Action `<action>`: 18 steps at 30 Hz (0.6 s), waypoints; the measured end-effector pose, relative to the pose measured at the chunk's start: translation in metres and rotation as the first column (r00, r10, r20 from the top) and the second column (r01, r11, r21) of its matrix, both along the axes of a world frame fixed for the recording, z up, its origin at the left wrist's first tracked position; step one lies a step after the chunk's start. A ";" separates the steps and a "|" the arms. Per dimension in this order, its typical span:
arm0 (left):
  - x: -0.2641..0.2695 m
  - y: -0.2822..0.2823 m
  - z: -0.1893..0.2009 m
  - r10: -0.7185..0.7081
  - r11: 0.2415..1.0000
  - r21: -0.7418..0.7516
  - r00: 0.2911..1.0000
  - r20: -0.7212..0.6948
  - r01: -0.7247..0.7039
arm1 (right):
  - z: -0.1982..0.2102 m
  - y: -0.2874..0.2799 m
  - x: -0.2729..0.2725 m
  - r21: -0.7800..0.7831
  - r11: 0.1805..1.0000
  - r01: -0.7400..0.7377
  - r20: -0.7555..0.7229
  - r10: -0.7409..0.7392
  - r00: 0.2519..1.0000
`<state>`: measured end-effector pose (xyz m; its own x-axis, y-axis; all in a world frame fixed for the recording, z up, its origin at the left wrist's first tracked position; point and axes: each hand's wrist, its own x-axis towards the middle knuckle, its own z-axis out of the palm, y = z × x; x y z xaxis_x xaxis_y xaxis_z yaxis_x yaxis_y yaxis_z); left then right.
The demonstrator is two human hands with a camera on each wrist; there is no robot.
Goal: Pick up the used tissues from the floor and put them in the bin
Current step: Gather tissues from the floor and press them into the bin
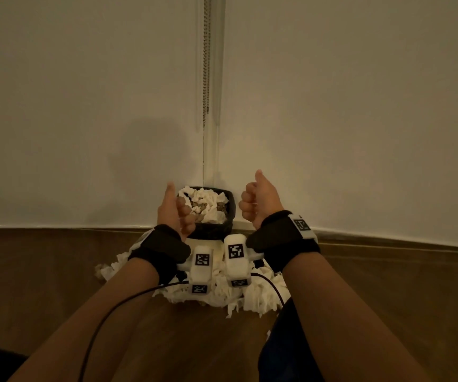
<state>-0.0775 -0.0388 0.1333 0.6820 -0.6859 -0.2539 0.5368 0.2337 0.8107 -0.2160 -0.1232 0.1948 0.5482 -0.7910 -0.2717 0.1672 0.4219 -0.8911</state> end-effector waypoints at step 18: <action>0.034 -0.012 -0.014 -0.047 0.996 -0.082 0.984 -0.170 0.033 | -0.009 -0.027 0.028 0.097 0.993 0.064 0.132 -0.077 0.988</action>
<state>-0.0434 -0.0508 0.1192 0.6046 -0.7343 -0.3088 0.6764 0.2685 0.6859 -0.1878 -0.1504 0.1859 0.5286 -0.8042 -0.2717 0.3163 0.4836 -0.8162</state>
